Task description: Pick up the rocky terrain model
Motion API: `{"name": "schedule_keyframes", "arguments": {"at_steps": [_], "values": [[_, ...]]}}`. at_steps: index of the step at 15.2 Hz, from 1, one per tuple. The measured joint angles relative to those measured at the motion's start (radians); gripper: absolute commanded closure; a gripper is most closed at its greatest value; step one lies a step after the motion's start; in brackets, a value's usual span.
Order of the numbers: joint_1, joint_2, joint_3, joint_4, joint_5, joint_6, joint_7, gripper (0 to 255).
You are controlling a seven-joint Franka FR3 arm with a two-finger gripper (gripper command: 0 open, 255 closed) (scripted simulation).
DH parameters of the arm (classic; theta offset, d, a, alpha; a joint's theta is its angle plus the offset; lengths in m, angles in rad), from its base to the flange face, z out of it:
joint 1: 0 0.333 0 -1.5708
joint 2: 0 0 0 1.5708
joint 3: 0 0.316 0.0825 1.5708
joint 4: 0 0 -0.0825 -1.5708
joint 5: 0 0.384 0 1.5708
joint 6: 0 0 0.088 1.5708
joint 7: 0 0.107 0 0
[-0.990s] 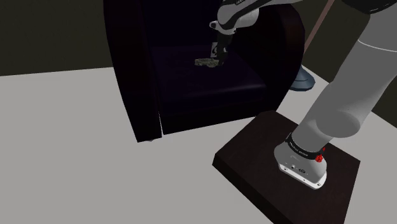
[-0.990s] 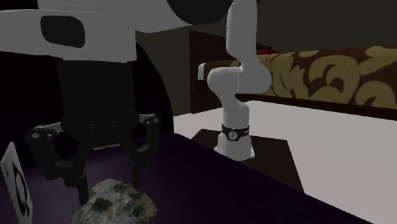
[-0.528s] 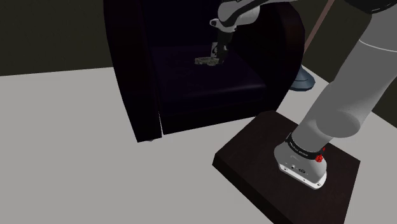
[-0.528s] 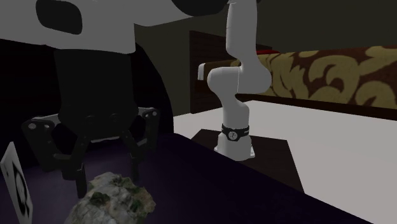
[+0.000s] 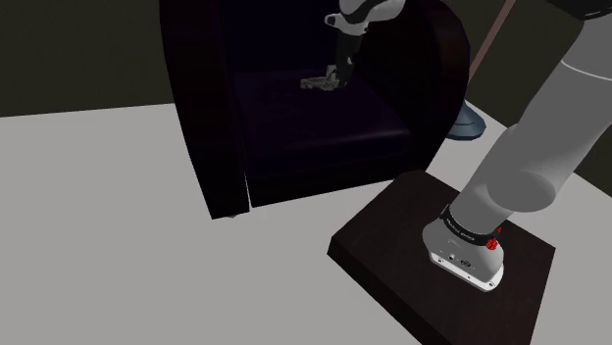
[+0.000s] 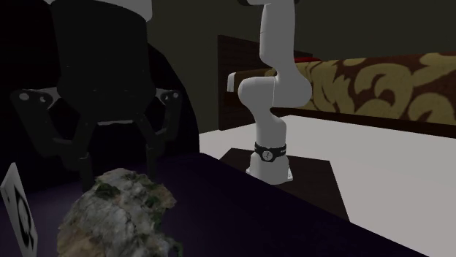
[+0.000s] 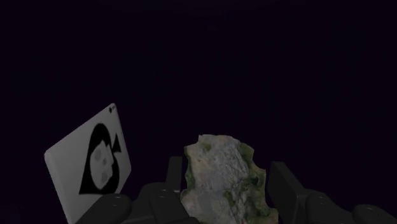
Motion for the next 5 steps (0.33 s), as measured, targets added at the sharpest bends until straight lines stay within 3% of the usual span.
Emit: {"name": "schedule_keyframes", "arguments": {"at_steps": [5], "values": [[0.001,-0.02,0.0,0.04,-0.008,-0.058,0.007,255]]}}
